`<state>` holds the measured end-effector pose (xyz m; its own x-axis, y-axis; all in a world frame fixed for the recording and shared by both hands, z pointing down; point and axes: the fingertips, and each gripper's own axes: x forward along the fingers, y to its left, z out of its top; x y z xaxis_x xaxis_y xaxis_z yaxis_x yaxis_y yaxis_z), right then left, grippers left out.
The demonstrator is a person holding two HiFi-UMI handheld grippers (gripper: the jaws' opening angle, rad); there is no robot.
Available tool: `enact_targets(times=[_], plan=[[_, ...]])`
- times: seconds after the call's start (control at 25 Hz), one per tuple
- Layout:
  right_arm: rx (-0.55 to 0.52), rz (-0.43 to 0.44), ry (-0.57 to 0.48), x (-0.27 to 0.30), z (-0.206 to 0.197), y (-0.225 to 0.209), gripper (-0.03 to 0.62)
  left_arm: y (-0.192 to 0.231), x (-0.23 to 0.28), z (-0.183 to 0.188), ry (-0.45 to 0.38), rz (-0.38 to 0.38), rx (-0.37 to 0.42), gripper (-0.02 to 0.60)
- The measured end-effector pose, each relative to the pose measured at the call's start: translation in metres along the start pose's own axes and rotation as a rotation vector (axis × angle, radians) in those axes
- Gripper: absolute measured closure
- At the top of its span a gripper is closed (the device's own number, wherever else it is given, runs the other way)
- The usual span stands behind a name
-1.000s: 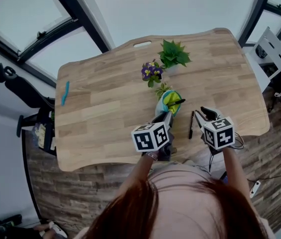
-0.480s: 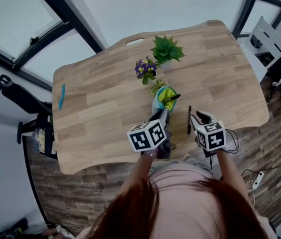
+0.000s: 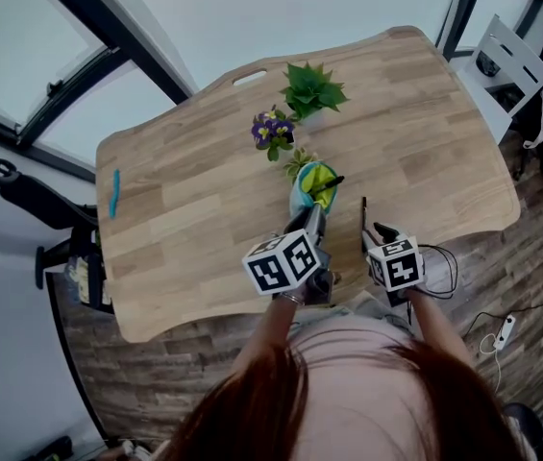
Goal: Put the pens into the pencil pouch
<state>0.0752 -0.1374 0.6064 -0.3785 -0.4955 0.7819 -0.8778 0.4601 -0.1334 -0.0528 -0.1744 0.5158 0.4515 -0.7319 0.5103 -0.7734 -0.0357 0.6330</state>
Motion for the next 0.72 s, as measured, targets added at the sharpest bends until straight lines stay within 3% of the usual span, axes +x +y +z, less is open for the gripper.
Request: enact_targets(times=[0.72], plan=[[0.082, -0.012, 0.133, 0.022, -0.056, 0.011, 0.477, -0.003, 0.005, -0.003, 0.029, -0.011, 0.021, 0.543]])
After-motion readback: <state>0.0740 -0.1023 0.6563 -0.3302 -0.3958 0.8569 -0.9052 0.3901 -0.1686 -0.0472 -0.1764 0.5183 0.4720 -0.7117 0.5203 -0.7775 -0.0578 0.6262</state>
